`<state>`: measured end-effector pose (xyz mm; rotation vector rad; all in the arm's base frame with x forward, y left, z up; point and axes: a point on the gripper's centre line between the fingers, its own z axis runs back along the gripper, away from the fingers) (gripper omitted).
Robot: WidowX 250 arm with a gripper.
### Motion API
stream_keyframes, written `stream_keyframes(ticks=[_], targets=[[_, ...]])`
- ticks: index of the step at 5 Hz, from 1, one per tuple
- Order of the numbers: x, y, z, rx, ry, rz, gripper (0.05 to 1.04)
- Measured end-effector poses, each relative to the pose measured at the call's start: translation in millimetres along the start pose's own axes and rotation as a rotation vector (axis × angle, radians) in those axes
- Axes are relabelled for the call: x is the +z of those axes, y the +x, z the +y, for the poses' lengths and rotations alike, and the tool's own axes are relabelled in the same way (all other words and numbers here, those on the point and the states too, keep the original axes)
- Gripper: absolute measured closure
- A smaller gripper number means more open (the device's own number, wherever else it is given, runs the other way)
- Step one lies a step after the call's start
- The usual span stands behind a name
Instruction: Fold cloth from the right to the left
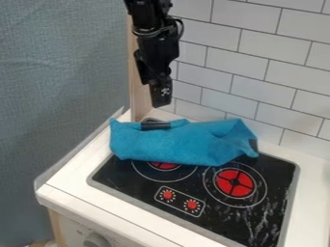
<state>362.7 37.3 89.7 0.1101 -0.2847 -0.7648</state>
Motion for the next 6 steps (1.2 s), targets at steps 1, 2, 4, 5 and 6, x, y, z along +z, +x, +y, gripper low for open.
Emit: stream_keyframes(ticks=[1, 2, 4, 5, 6], targets=[[-9.2, -4.0, -5.2, 0.007, -0.026, 0.021, 0.084], [-11.9, -0.1, -17.3, 0.065, -0.050, 0.077, 0.084], [-4.5, 58.7, -63.6, 0.210, -0.072, 0.089, 0.084], [-5.3, 99.3, -92.0, 0.246, -0.072, 0.104, 0.084], [-21.4, 126.5, -108.3, 0.301, -0.057, 0.135, 0.084]])
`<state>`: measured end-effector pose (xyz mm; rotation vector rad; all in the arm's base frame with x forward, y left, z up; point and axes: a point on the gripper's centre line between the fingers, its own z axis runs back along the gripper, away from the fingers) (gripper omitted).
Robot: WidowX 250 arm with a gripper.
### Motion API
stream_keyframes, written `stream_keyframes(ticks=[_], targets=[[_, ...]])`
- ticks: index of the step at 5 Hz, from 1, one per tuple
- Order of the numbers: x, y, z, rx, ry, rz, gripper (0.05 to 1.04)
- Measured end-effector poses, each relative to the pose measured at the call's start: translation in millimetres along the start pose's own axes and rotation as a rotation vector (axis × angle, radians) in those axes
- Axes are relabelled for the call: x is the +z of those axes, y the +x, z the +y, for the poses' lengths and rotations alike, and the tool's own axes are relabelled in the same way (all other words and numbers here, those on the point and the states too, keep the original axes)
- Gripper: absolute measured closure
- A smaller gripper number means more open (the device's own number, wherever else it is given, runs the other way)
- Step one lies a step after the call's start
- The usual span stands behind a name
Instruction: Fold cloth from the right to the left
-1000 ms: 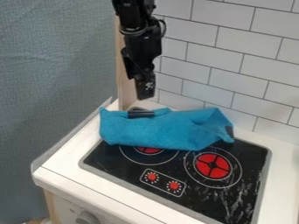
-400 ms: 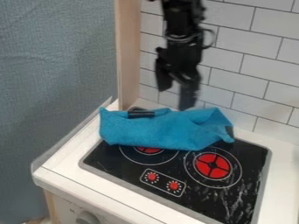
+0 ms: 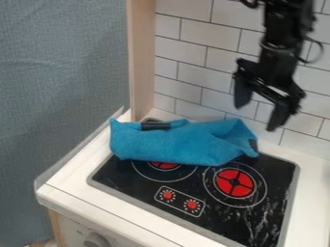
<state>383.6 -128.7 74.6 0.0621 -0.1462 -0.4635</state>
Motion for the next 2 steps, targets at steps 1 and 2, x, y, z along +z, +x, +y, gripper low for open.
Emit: stream_keyframes(ticks=[1, 2], targets=[[-26.8, 15.1, -8.4, 0.058, 0.021, 0.045, 0.084], [-54.3, 25.0, -15.6, 0.083, 0.054, 0.079, 0.084]])
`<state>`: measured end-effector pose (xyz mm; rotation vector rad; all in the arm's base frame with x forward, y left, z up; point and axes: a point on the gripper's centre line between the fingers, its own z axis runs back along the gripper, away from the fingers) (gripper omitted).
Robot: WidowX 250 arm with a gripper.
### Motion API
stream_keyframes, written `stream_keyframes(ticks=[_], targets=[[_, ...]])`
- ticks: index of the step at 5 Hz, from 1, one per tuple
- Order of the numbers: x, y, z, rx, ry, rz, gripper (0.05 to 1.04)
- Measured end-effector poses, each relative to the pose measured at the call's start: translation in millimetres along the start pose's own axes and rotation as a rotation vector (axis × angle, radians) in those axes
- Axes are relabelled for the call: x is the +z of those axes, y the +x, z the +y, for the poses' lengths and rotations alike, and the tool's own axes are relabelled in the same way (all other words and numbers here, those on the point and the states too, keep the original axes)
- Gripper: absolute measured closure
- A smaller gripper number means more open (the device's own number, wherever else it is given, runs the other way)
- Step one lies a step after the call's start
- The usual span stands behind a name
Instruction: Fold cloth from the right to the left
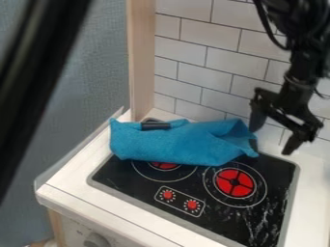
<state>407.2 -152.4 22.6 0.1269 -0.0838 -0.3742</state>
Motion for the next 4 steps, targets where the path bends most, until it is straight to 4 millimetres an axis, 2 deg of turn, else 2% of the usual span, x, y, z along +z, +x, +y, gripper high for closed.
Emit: stream_keyframes(ticks=[2, 3, 4], targets=[[-24.4, 8.1, 4.8, -0.001, 0.069, 0.040, 0.084], [-24.1, 8.7, 11.6, 0.019, 0.112, 0.035, 0.084], [-32.5, 4.8, 11.9, 0.008, 0.113, 0.063, 0.084]])
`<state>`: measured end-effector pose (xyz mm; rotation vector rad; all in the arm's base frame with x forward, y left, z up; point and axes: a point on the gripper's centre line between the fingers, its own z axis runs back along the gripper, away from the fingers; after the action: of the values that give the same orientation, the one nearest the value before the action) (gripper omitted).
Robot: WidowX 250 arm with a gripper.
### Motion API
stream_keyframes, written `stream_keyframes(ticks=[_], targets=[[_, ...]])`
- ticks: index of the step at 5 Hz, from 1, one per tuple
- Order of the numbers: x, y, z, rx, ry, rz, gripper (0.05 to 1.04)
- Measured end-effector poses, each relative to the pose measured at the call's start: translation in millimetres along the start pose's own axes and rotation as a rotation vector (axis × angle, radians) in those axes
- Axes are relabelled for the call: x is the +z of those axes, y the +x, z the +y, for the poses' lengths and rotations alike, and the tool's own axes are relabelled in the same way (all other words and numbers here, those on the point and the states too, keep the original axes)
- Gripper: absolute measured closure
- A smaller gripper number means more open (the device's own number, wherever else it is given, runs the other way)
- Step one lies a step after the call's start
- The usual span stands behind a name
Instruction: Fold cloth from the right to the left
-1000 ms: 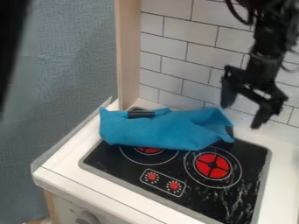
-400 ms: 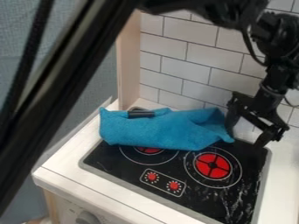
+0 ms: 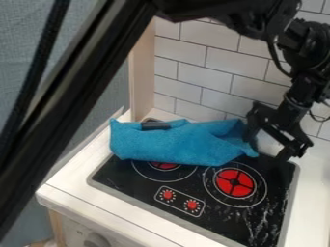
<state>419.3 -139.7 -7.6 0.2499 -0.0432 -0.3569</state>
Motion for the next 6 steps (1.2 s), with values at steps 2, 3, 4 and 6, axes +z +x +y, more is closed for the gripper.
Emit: stream_keyframes(ticks=[2, 3, 4, 6], targets=[[-8.1, -5.7, 4.2, 0.019, 0.021, 0.012, 0.138], [-11.4, -10.4, 7.7, 0.026, 0.048, 0.013, 0.437], [-12.1, -14.9, 7.3, 0.034, 0.049, 0.016, 0.731], [-7.1, -28.2, 5.5, 0.000, 0.034, 0.020, 1.020]])
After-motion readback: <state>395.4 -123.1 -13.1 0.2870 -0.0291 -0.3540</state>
